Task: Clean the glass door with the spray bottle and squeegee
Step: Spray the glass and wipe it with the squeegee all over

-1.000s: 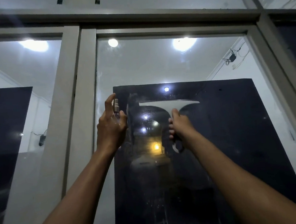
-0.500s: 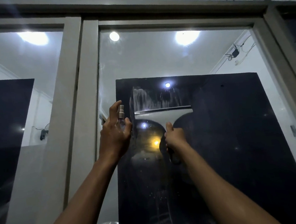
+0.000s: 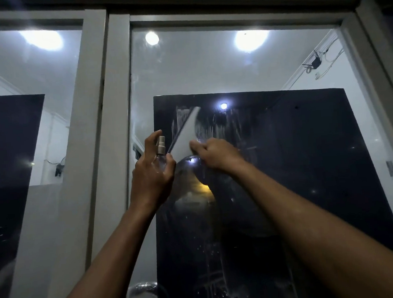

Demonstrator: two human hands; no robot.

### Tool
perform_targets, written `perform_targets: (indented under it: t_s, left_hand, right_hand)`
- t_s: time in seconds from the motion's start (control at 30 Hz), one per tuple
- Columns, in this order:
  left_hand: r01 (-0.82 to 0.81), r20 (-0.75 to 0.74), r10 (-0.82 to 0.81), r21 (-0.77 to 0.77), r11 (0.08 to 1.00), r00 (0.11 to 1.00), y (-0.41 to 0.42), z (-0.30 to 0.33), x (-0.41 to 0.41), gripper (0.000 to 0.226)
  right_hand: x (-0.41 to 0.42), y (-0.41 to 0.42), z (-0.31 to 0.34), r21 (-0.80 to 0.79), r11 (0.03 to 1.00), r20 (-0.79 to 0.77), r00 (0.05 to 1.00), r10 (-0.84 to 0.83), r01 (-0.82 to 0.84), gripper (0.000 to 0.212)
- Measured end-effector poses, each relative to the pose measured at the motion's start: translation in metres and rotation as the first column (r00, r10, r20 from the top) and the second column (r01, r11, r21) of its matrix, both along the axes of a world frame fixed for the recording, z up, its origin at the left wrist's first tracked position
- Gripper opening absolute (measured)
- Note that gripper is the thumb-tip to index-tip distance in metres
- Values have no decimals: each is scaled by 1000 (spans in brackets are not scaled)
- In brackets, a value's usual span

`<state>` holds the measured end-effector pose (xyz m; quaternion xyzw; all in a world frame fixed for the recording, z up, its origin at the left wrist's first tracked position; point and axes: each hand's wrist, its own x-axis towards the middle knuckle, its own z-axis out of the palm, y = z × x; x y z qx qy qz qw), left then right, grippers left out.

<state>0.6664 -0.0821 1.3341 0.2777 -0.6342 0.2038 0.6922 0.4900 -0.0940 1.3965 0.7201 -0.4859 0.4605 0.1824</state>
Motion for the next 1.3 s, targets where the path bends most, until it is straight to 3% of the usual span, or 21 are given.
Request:
perform_targets:
  t_s: [0.07, 0.13, 0.33, 0.57, 0.73, 0.8, 0.9, 1.03, 1.13, 1.3]
  left_hand:
    - [-14, -11, 14, -2, 1000, 1000, -1, -2, -1, 56]
    - [-14, -17, 14, -1, 1000, 1000, -2, -6, -1, 56]
    - [-13, -15, 13, 9, 1000, 1000, -14, -17, -4, 54]
    - [0, -21, 0, 7, 1000, 1000, -25, -15, -18, 53]
    - [10, -18, -10, -4, 1000, 1000, -21, -13, -17, 53]
    - [5, -19, -6, -7, 1000, 1000, -18, -11, -14, 53]
    - [1, -15, -1, -19, 1000, 1000, -15, -6, -10, 53]
    - [-12, -6, 12, -23, 1000, 1000, -14, 0, -10, 51]
    - [-21, 6, 22, -26, 999, 1000, -15, 7, -11, 50]
    - [-41, -25, 41, -37, 998, 999, -14, 20, -13, 47]
  right_hand:
    - [12, -3, 16, 67, 994, -197, 978, -68, 82, 69]
    - [11, -11, 24, 136, 981, -278, 956, -94, 136, 71]
    - [-54, -17, 41, 360, 930, -166, 986, -18, 78, 58]
    - [-178, -4, 44, 363, 870, -169, 942, -290, 333, 72]
    - [-186, 10, 44, 179, 876, -262, 880, -395, 447, 65]
    - [-176, 14, 40, 162, 933, -137, 944, -300, 320, 64]
    - [-144, 12, 30, 182, 982, 202, 979, 13, -50, 62]
    - [-80, 7, 27, 110, 928, 430, 858, 280, -357, 47]
    - [-36, 6, 28, 75, 824, 600, 686, 413, -562, 42]
    - [-4, 5, 31, -24, 769, 739, 506, 445, -639, 39]
